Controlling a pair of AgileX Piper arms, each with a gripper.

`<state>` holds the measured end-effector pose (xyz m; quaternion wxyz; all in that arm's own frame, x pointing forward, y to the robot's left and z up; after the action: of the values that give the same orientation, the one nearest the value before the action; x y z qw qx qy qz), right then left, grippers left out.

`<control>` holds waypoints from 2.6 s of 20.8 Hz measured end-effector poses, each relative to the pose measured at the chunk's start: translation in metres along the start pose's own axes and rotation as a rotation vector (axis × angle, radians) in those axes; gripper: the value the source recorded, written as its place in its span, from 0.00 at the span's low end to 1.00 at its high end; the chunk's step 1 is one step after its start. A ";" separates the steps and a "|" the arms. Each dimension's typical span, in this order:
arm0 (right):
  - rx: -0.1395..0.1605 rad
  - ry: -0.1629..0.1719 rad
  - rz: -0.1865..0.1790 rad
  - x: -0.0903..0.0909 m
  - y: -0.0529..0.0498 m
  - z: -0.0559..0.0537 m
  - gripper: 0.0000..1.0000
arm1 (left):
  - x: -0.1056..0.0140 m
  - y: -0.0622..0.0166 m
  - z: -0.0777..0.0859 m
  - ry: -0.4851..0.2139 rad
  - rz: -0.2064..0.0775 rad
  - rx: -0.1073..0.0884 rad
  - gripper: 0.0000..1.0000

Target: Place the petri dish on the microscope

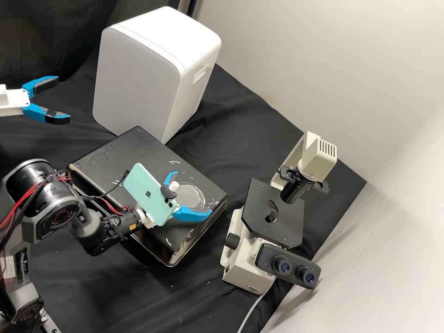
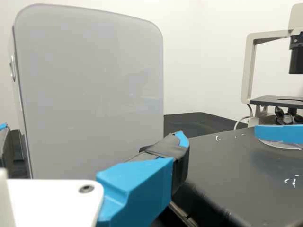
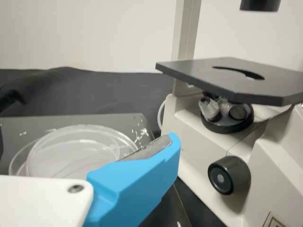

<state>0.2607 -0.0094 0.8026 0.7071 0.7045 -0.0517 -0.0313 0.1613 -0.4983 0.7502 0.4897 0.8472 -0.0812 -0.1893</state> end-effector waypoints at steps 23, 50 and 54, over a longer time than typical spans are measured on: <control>0.006 -0.022 -0.038 0.001 -0.007 0.002 1.00 | 0.000 0.0000 0.000 0.000 0.000 0.000 1.00; -0.009 0.002 0.008 0.001 -0.010 -0.005 1.00 | 0.000 0.0000 0.000 0.000 0.000 0.000 1.00; -0.014 0.003 0.007 0.000 -0.011 -0.006 1.00 | 0.000 0.0000 0.000 0.002 0.000 -0.001 1.00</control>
<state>0.2620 -0.0031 0.7914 0.7121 0.6995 -0.0531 -0.0282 0.1613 -0.4982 0.7503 0.4901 0.8472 -0.0808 -0.1885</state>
